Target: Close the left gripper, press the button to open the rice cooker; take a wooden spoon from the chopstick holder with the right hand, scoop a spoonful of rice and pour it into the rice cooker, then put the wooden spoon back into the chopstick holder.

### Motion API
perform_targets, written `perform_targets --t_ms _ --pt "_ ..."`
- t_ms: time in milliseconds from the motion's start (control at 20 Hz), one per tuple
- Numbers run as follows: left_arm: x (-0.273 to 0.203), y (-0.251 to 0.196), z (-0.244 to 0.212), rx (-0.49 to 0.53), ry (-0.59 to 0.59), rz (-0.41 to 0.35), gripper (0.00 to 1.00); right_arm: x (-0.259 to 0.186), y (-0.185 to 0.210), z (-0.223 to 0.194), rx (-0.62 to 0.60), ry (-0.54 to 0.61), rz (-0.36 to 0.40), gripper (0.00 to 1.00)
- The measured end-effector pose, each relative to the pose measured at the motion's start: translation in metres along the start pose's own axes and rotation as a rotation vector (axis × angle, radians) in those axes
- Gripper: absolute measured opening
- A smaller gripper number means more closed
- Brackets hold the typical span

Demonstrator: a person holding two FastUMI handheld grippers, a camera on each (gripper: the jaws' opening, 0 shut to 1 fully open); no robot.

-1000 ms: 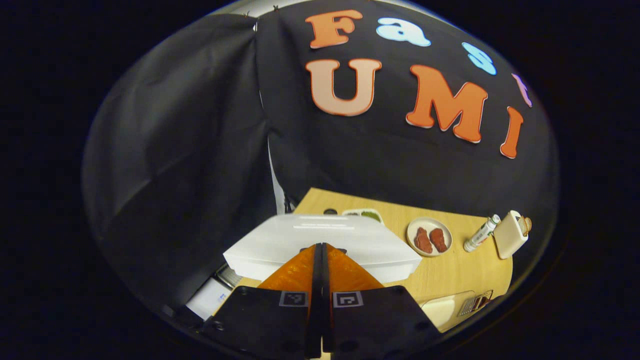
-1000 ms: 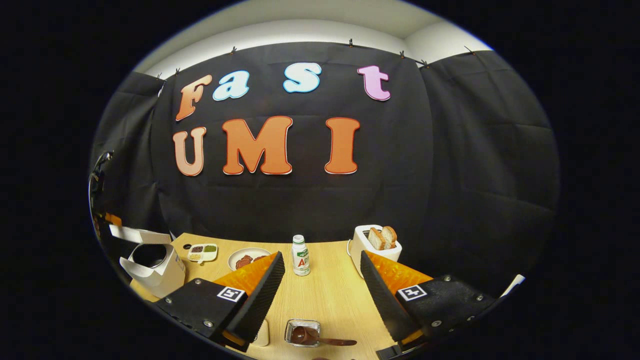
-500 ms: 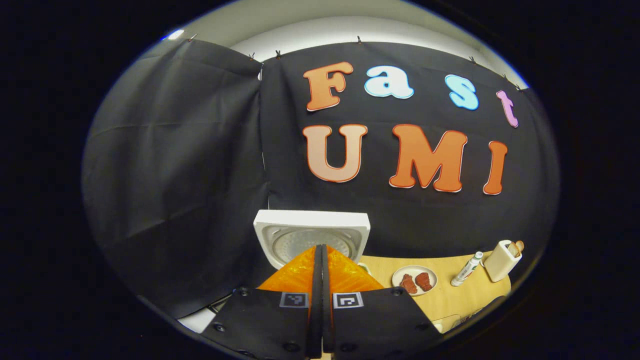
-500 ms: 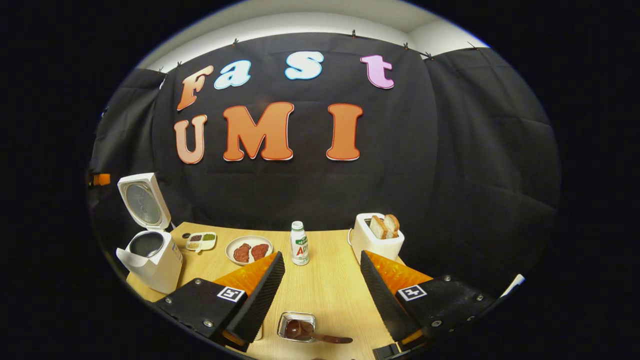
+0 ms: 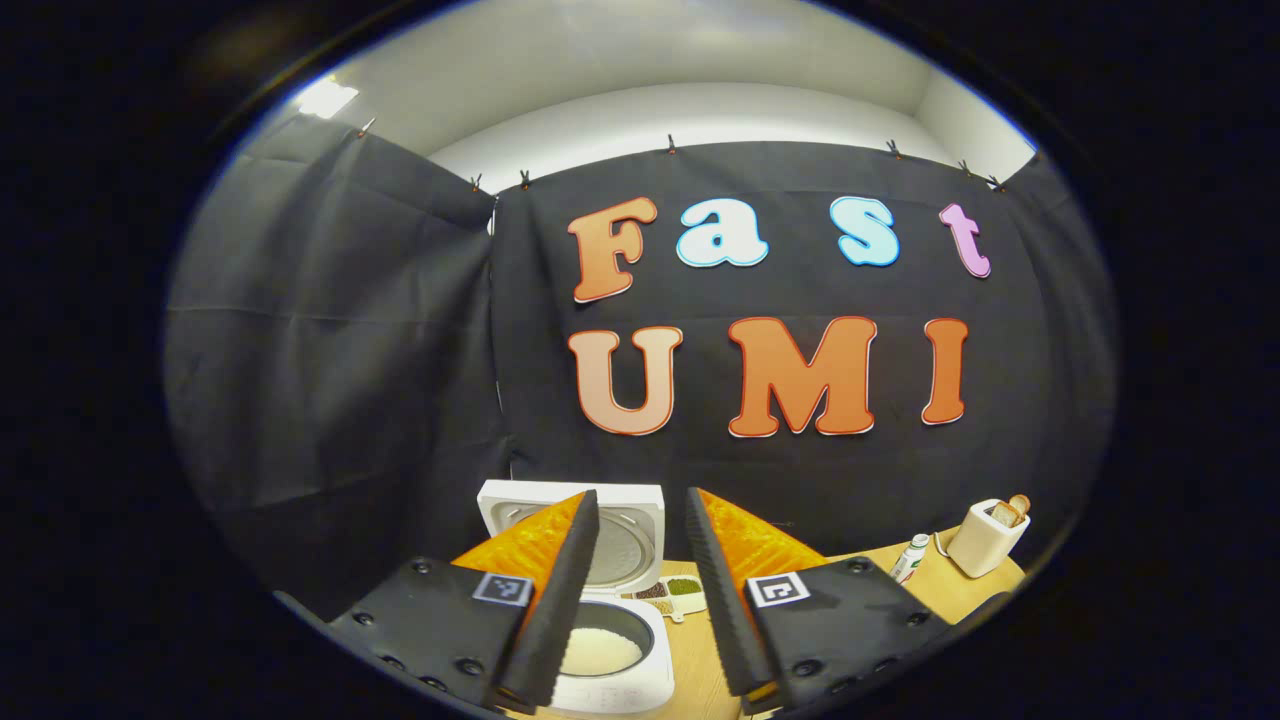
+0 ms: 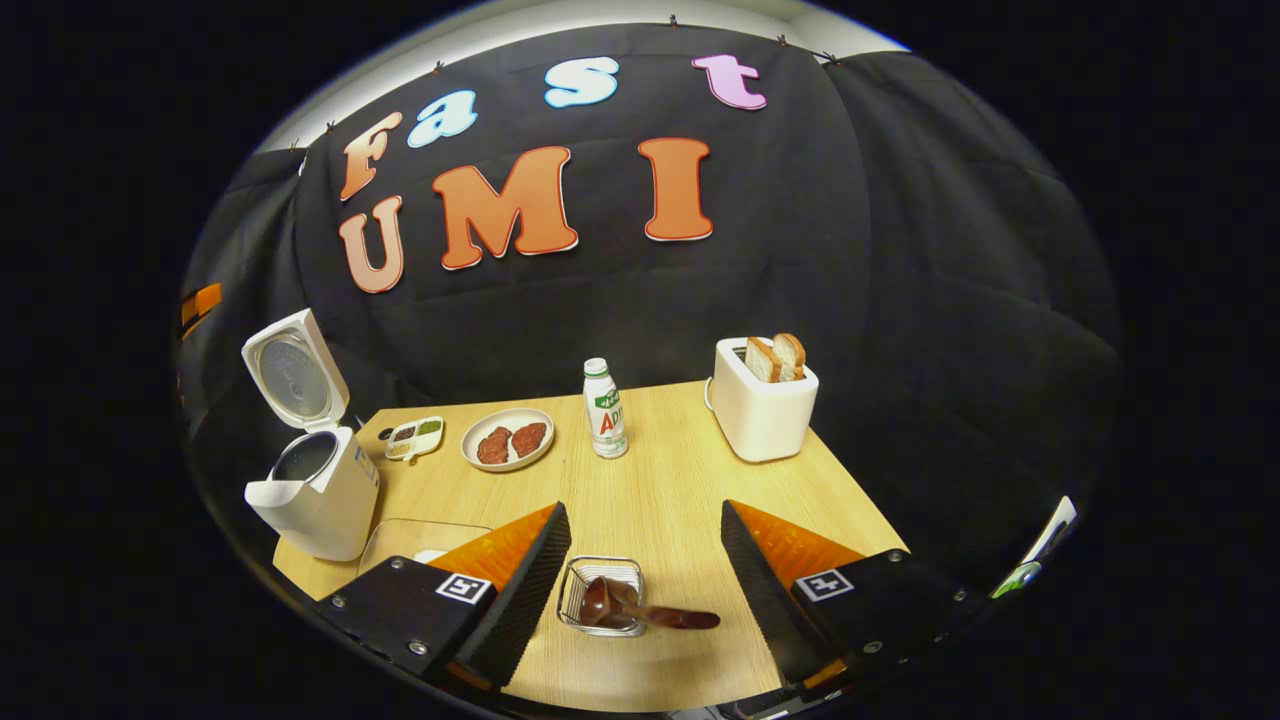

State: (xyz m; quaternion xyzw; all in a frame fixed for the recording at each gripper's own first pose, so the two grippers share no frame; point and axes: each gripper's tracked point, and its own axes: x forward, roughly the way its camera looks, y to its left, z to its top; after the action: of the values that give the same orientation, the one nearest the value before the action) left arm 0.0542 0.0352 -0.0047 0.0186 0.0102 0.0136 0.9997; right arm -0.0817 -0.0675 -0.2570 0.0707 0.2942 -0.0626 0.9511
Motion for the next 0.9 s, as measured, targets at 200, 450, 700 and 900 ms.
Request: perform_targets --t_ms 200,450,700,900 --pt "-0.01 -0.028 0.001 0.025 -0.019 -0.03 0.91 0.003 -0.01 -0.031 0.039 0.05 -0.008 0.95" --pt "-0.021 -0.045 0.005 0.033 -0.029 -0.022 0.97 0.021 -0.016 -0.071 0.138 0.107 -0.009 0.94" --pt "-0.029 -0.055 0.007 0.081 -0.03 -0.031 0.97 0.041 -0.002 -0.093 0.372 0.159 0.052 0.88" --pt "-0.035 -0.057 0.009 0.119 -0.044 -0.023 0.97 0.05 0.002 -0.094 0.442 0.151 0.063 0.52"
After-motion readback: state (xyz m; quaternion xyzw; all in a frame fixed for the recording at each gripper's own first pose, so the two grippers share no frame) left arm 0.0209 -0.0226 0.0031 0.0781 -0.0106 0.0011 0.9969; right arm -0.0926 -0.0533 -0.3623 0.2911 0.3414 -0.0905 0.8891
